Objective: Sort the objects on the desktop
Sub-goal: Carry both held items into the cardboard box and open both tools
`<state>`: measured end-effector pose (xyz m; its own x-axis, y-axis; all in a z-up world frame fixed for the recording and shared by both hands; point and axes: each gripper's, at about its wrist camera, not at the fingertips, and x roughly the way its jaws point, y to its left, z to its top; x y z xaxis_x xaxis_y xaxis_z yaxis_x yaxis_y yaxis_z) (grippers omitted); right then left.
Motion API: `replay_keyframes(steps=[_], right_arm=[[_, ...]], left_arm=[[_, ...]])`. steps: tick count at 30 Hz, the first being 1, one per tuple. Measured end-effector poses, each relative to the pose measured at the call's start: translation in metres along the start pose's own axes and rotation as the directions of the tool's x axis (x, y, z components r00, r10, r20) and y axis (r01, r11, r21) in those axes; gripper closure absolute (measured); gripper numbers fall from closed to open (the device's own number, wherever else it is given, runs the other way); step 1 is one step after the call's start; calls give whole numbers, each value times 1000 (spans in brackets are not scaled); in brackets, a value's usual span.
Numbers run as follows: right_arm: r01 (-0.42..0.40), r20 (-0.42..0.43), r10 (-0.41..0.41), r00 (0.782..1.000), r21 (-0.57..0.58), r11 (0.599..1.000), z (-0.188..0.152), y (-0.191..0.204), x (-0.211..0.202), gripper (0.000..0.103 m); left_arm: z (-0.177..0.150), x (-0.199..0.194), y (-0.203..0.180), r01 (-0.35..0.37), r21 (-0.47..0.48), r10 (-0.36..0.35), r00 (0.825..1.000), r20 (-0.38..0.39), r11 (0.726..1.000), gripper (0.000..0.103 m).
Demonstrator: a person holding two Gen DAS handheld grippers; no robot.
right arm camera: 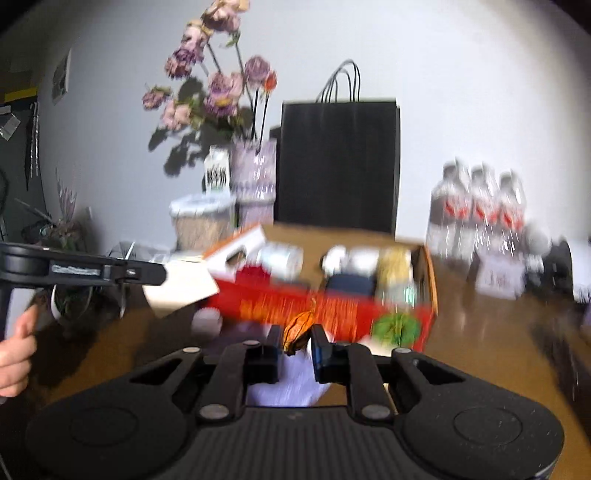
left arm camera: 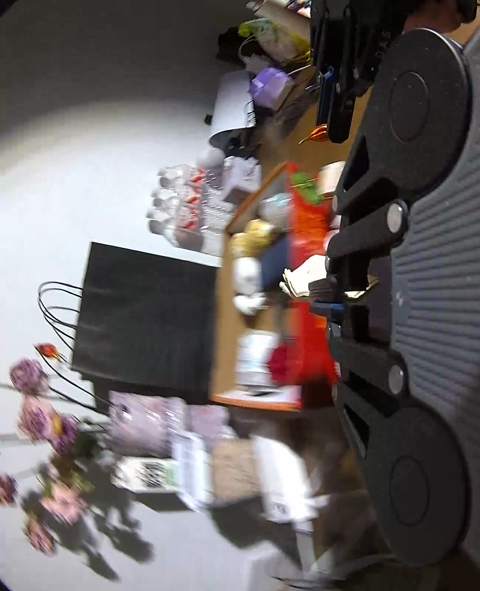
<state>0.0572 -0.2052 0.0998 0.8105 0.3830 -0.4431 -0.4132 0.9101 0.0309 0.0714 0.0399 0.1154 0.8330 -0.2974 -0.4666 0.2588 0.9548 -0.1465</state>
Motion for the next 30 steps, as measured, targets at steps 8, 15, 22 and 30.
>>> replay_keyframes(steps=[8, 15, 22, 30], right_arm=[[-28, -63, 30, 998, 32, 999, 81, -35, 99, 88], [-8, -209, 35, 977, 129, 992, 92, -59, 200, 88], [99, -296, -37, 955, 198, 975, 81, -73, 260, 72], [83, -202, -42, 978, 197, 977, 81, -71, 216, 52]], left_arm=[[78, 126, 20, 43, -47, -48, 993, -106, 998, 96], [82, 212, 30, -67, -52, 56, 982, -178, 996, 96], [70, 251, 48, -87, -201, 39, 972, -230, 976, 91], [74, 193, 44, -116, -108, 104, 989, -108, 987, 44]])
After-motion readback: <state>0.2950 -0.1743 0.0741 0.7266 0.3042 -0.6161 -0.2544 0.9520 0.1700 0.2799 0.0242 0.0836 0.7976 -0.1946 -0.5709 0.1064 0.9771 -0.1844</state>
